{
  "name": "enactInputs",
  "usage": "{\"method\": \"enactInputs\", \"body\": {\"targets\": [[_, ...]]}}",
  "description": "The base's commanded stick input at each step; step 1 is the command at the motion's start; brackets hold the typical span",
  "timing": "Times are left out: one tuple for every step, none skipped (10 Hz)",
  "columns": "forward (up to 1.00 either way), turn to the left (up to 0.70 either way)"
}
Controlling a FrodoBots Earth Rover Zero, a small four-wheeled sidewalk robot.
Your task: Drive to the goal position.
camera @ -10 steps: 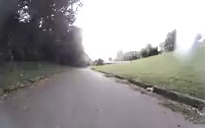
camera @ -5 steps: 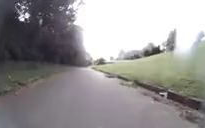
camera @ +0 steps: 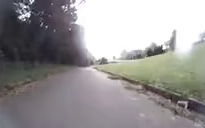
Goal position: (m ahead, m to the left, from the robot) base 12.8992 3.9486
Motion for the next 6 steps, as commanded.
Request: {"method": "enactInputs", "body": {"targets": [[1.0,0.0],[1.0,0.0],[1.0,0.35],[1.0,0.35],[1.0,0.1],[1.0,0.0]]}}
